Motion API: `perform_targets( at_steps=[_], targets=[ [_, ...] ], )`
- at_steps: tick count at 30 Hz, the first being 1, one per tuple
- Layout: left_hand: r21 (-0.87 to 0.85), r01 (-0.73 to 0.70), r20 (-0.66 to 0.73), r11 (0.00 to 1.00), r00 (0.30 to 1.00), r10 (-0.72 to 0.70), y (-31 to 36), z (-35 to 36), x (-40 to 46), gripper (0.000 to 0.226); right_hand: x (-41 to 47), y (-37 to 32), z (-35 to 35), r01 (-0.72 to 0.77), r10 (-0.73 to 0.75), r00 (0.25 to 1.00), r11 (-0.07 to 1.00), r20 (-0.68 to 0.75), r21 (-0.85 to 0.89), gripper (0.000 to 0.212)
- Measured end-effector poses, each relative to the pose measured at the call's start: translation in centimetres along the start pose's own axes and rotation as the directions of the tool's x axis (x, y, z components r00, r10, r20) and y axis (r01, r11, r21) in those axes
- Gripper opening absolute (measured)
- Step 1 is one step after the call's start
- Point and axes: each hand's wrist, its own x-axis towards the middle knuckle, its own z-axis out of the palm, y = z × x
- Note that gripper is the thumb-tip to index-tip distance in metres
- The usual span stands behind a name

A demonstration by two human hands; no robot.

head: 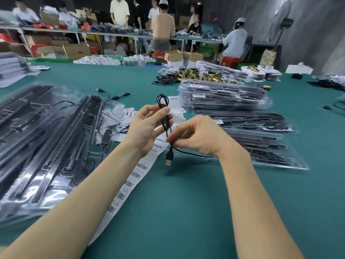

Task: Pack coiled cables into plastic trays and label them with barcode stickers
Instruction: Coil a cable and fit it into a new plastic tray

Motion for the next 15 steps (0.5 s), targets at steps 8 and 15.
perform_targets(
  at_steps=[8, 15],
  targets=[
    [0.044, 0.046, 0.04, 0.998, 0.998, -0.048, -0.1, 0.1, -0.2, 0.013, 0.6, 0.8, 0.9, 0.111, -0.01, 0.957, 0.934, -0.289, 0.339, 0.009],
    [0.101, 0.06, 0.01, 0.993, 0.998, -0.062, -0.3, 0.2, -0.3, 0.027, 1.2, 1.6, 2.1, 0.093, 0.2, 0.906, 0.766, -0.374, 0.636, 0.01]
  ],
)
